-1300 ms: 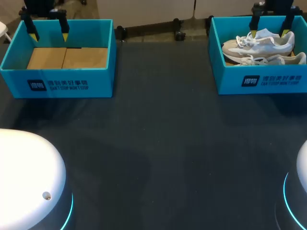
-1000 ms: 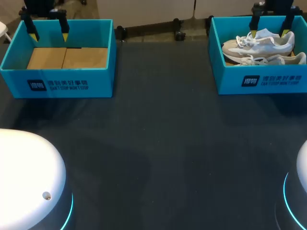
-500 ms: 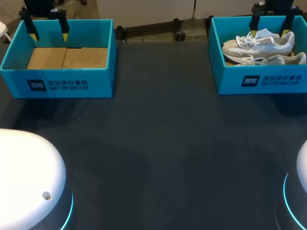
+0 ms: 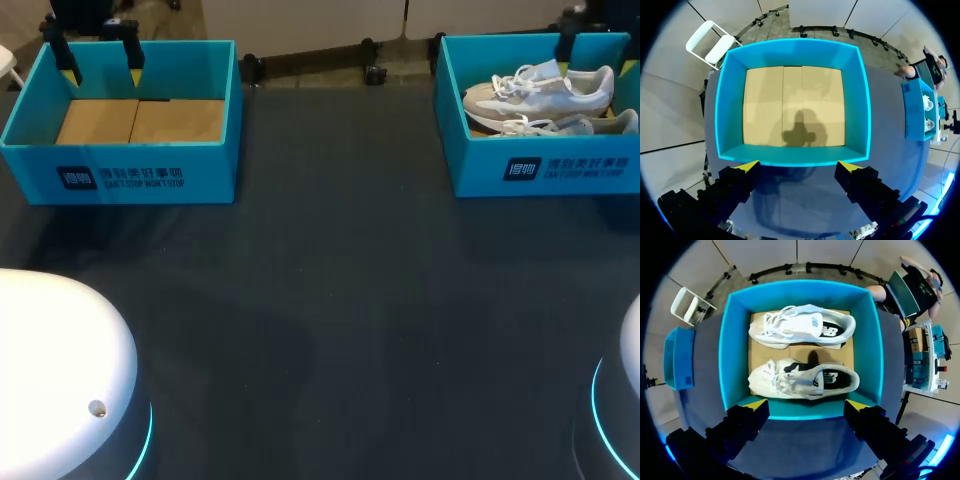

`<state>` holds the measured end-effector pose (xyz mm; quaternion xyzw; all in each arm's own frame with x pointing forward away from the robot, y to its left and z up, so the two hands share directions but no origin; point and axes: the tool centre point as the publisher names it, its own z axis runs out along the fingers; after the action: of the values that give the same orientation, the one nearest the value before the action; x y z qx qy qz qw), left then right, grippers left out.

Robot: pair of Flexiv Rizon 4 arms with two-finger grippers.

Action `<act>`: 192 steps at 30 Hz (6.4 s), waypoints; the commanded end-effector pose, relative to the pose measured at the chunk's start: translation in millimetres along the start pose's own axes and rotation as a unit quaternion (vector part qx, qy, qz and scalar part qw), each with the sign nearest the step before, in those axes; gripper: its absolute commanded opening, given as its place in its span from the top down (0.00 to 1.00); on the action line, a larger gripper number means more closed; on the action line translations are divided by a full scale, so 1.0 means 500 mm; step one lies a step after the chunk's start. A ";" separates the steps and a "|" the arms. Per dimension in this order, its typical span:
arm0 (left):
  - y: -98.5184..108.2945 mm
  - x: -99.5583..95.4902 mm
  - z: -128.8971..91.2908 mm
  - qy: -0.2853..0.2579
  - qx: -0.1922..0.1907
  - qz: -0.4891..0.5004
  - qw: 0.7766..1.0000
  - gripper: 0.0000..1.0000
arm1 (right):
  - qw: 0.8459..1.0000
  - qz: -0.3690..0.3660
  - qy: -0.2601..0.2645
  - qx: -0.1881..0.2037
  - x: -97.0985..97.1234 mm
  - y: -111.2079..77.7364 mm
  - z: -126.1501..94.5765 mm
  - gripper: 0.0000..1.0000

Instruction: Take the shoe out of the shoebox, open the shoe tongue, remove and reinsert the insole, then place the shoe into the shoebox

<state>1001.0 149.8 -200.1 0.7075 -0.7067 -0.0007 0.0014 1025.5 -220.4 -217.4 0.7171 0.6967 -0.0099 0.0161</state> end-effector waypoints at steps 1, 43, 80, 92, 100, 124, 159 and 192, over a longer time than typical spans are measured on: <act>0.000 0.000 0.000 0.000 0.000 0.000 1.000 0.00 | 1.000 -0.014 0.002 -0.006 -0.031 0.010 0.010 0.00; 0.000 0.000 0.000 0.000 0.000 0.000 1.000 0.00 | 1.000 0.000 0.000 0.018 -0.196 0.017 0.172 0.18; 0.000 0.000 0.000 0.000 0.000 0.000 1.000 0.00 | 0.999 -0.005 0.018 0.041 -0.192 -0.023 0.286 0.21; 0.000 0.000 0.000 0.000 0.000 0.000 1.000 0.00 | 0.998 0.002 0.028 0.050 -0.198 -0.025 0.328 0.51; 0.000 0.000 0.000 0.000 0.000 0.000 1.000 0.00 | 0.998 0.023 0.029 0.044 -0.197 -0.029 0.323 1.00; 0.000 0.000 0.000 0.000 0.000 0.000 1.000 0.00 | 0.990 0.137 -0.012 -0.020 -0.161 -0.019 0.067 1.00; 0.000 0.000 0.000 0.000 0.000 0.000 1.000 0.00 | 0.979 0.188 -0.062 -0.044 -0.163 -0.014 -0.009 1.00; 0.000 0.000 0.000 0.000 0.000 0.000 1.000 0.00 | 0.956 0.278 -0.093 0.019 -0.191 0.011 -0.107 1.00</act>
<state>1001.1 149.9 -200.0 0.7076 -0.7066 -0.0008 0.0015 1029.8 -318.1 -172.3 0.8782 0.4660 -0.0838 0.0673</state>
